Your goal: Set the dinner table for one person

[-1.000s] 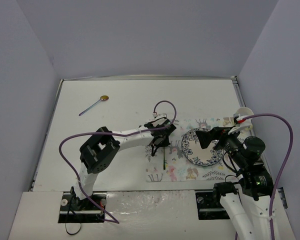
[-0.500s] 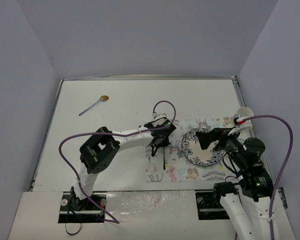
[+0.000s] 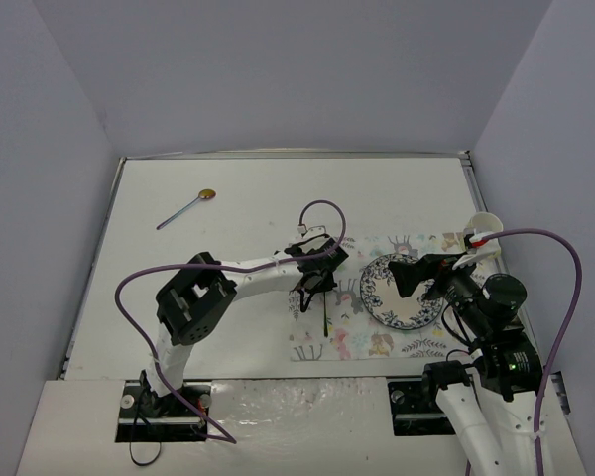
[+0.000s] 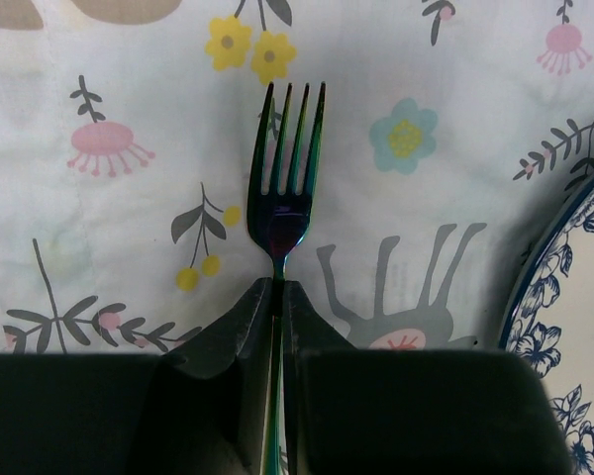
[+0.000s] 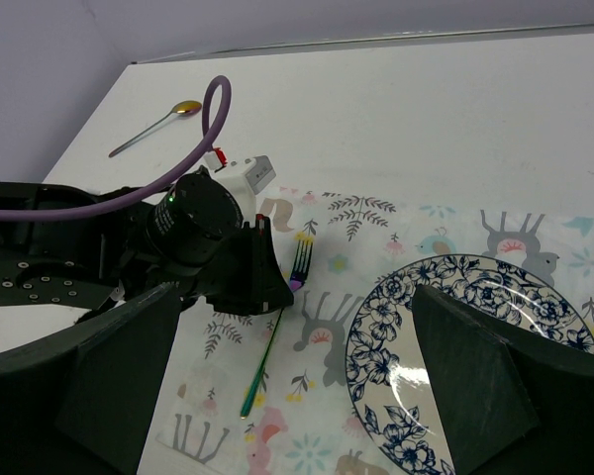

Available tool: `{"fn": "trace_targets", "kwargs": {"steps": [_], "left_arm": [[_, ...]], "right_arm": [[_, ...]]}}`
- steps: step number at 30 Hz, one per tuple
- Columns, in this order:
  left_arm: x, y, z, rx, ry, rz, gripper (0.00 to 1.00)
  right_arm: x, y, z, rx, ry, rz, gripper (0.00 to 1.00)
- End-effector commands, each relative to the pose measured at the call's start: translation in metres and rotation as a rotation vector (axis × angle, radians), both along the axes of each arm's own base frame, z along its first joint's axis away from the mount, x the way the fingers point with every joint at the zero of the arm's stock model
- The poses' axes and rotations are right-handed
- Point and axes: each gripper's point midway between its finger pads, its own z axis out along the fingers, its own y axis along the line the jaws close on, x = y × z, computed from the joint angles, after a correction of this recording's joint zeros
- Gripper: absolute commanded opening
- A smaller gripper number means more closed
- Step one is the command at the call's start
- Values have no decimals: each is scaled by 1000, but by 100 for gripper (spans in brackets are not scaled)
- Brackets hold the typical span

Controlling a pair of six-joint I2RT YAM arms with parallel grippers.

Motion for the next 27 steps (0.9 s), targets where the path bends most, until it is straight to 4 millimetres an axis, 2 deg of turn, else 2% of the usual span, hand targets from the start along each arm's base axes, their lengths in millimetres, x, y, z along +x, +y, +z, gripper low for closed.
{"fn": "trace_targets", "kwargs": {"steps": [1, 6, 9, 15, 22, 25, 27], "left_arm": [[2, 6, 20, -15, -32, 34, 3], [3, 3, 20, -16, -33, 25, 4], [3, 3, 19, -12, -31, 17, 8], [5, 6, 30, -5, -54, 16, 25], [11, 13, 68, -9, -130, -4, 35], [15, 27, 105, 3, -214, -29, 37], [21, 44, 119, 51, -259, -60, 39]], "right_arm": [[3, 3, 9, 7, -44, 12, 100], [3, 3, 10, 6, -45, 12, 100], [4, 3, 9, 6, -43, 12, 100], [3, 3, 10, 5, -46, 14, 100], [2, 4, 15, 1, -60, 19, 100], [2, 3, 18, -9, -67, 21, 100], [0, 4, 22, -11, -77, 27, 100]]}}
